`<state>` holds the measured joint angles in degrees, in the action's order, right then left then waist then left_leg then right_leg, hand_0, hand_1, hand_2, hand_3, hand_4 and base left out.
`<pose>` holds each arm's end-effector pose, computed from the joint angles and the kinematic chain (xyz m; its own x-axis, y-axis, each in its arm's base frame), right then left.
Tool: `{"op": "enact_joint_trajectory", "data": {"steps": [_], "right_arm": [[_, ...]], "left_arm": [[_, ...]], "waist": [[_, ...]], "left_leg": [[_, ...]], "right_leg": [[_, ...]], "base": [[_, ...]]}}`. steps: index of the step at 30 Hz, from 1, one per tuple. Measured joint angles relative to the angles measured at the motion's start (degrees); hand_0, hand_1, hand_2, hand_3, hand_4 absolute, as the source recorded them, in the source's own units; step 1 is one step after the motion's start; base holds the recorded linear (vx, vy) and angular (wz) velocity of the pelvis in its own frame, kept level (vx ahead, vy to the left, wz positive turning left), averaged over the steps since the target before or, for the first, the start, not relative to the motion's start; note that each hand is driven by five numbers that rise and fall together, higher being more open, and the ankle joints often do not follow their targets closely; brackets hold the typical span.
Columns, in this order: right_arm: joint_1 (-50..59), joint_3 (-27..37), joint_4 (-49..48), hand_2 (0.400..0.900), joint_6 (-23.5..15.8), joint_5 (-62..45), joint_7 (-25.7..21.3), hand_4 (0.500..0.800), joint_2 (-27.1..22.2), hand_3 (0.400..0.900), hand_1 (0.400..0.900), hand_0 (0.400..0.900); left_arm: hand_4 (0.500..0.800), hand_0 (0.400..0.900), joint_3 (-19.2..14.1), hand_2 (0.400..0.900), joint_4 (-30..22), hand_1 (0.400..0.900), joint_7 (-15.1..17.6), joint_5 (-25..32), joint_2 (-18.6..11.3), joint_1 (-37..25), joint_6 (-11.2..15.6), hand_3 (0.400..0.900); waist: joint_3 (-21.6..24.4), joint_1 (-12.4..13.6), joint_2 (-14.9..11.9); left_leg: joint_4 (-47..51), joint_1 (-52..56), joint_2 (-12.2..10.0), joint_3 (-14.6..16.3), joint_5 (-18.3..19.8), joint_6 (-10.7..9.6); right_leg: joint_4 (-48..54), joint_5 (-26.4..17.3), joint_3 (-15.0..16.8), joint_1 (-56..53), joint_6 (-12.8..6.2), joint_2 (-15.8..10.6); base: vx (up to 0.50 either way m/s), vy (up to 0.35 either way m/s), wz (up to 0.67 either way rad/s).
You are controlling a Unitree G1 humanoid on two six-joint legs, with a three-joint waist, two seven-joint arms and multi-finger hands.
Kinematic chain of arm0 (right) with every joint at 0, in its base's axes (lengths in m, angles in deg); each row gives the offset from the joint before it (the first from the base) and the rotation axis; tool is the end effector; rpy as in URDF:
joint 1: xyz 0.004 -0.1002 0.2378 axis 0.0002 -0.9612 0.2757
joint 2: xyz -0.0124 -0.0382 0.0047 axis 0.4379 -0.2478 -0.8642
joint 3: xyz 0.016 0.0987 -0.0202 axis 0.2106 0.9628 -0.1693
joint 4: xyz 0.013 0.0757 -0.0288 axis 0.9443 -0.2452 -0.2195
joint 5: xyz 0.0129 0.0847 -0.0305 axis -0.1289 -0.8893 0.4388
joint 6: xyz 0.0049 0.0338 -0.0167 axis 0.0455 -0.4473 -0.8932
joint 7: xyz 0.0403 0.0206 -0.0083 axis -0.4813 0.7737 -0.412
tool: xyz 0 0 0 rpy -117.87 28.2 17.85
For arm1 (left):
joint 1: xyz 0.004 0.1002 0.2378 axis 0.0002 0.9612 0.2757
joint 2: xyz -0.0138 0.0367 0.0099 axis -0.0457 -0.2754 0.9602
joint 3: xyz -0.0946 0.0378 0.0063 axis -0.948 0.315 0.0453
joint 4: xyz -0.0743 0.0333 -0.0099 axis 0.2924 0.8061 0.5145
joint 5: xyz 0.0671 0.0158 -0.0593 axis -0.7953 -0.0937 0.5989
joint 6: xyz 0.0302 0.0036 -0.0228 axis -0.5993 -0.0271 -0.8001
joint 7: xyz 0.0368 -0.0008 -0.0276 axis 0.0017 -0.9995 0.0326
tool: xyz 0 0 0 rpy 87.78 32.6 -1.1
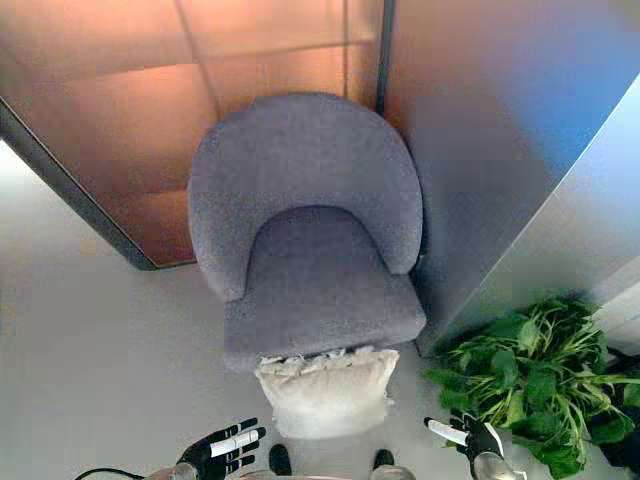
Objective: Pick up the pillow and put it on the sofa.
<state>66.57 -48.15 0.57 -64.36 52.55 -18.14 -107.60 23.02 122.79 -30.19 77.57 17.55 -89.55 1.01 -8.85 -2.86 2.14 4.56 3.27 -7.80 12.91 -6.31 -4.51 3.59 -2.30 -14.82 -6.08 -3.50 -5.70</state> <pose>0.0823 -0.2627 -0.0893 0.4894 -0.2755 -0.8274 0.1553 0.9612 -0.2281 0.0769 0.2435 -0.0979 0.5000 -0.1800 -0.8471 -0.0596 0.9687 -0.2409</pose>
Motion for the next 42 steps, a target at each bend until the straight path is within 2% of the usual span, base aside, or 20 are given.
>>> {"op": "enact_joint_trajectory", "data": {"steps": [12,18,22,24,26,28,30,31,38,42], "right_arm": [[-0.89,0.04,-0.04,0.9,-0.04,0.01,0.15,0.8,-0.01,0.9,0.9,0.9],[0.21,-0.11,-0.23,0.9,-1.91,0.01,1.12,0.8,-0.55,0.9,0.9,0.9],[9.05,-4.18,-0.9,0.9,-3.5,-0.25,1.25,0.8,-4.08,0.9,0.9,0.9],[14.12,-5.03,-0.97,0.9,-3.53,-0.46,1.3,0.8,-5.0,0.9,0.9,0.9],[20.57,-6.46,-2.06,0.9,-3.57,-1.38,1.28,0.8,-6.06,0.9,0.9,0.9],[26.84,-7.69,-3.67,0.9,-3.89,-3.89,1.9,0.8,-7.05,0.9,0.9,0.9],[29.32,-8.69,-4.79,0.9,-4.04,-5.37,2.65,0.8,-7.68,0.9,0.9,0.9],[30.77,-9.21,-5.27,0.9,-4.02,-5.86,3.03,0.8,-8.0,0.9,0.9,0.9],[39.0,-11.75,-7.72,0.9,-3.12,-9.6,4.4,0.8,-9.75,0.9,0.9,0.9],[42.06,-13.41,-8.04,0.9,-1.57,-10.33,5.03,0.8,-13.56,0.9,0.9,0.9]], "left_arm": [[0.8,0.9,0.0,0.9,-0.04,0.9,0.56,0.03,-0.09,0.3,0.09,0.9],[0.8,0.9,0.0,0.9,-0.2,0.9,0.54,0.03,-0.1,-0.35,0.94,0.9],[0.8,0.9,2.08,0.9,-0.75,0.9,0.51,1.97,-0.33,-6.73,1.58,0.9],[0.8,0.9,2.61,0.9,-0.77,0.9,0.48,3.79,-0.93,-9.49,1.63,0.9],[0.8,0.9,3.17,0.9,-1.01,0.9,0.49,6.81,-2.27,-12.93,1.86,0.9],[0.8,0.9,3.88,0.9,-2.85,0.9,0.54,9.7,-4.18,-16.09,3.25,0.9],[0.8,0.9,4.22,0.9,-4.16,0.9,0.58,10.86,-5.1,-17.07,4.0,0.9],[0.8,0.9,4.26,0.9,-4.98,0.9,0.72,11.75,-5.33,-17.69,4.02,0.9],[0.8,0.9,6.54,0.9,-10.16,0.9,2.83,13.4,-6.99,-17.97,4.02,0.9],[0.8,0.9,7.03,0.9,-12.84,0.9,3.5,13.54,-7.34,-17.84,4.02,0.9]], "waist": [[0.12,-0.07,0.28],[-2.37,-0.05,1.43],[-9.99,0.05,3.69],[-13.15,0.12,3.89],[-16.75,0.15,3.94],[-19.75,0.42,3.97],[-20.15,1.05,3.96],[-20.43,1.93,3.94],[-20.57,3.55,3.82],[-20.64,4.76,3.71]], "left_leg": [[0.0,-0.19,-0.05,-0.01,-0.14,0.17],[-1.78,-3.48,-0.13,-0.47,-0.11,0.19],[-7.04,-13.77,-0.18,-3.25,-0.56,0.83],[-8.7,-16.71,-0.17,-3.66,-0.66,1.0],[-10.83,-20.9,-0.01,-3.87,-1.03,1.45],[-12.9,-26.0,0.47,-5.07,-1.4,1.4],[-13.8,-28.79,0.85,-5.83,-1.65,1.58],[-14.55,-30.33,1.14,-6.19,-1.84,1.51],[-20.8,-41.1,1.91,-9.28,-1.91,1.06],[-23.97,-46.15,2.04,-10.15,-1.71,0.76]], "right_leg": [[-0.16,0.2,0.07,0.22,-0.25,0.0],[-1.44,0.28,0.04,3.25,-0.18,-0.11],[-7.4,0.16,0.44,13.42,0.57,-0.22],[-10.58,0.74,0.93,17.25,0.78,-0.66],[-15.75,2.11,1.78,22.6,0.97,-1.28],[-22.38,4.34,2.45,29.14,1.71,-2.08],[-25.98,5.55,3.17,32.93,2.29,-2.45],[-28.42,6.29,3.13,35.03,2.38,-3.0],[-38.24,9.83,3.01,46.06,3.83,-4.37],[-41.56,10.81,3.17,50.85,4.18,-4.67]], "base": [[0.02,-0.015,0.03],[-0.08,-0.055,0.03],[-0.24,-0.021,0.1],[-0.19,-0.046,0.18],[-0.14,-0.076,0.2],[-0.12,-0.065,0.19],[-0.13,-0.057,0.16],[-0.15,-0.071,0.21],[-0.1,-0.075,0.18],[-0.07,-0.051,0.14]]}}
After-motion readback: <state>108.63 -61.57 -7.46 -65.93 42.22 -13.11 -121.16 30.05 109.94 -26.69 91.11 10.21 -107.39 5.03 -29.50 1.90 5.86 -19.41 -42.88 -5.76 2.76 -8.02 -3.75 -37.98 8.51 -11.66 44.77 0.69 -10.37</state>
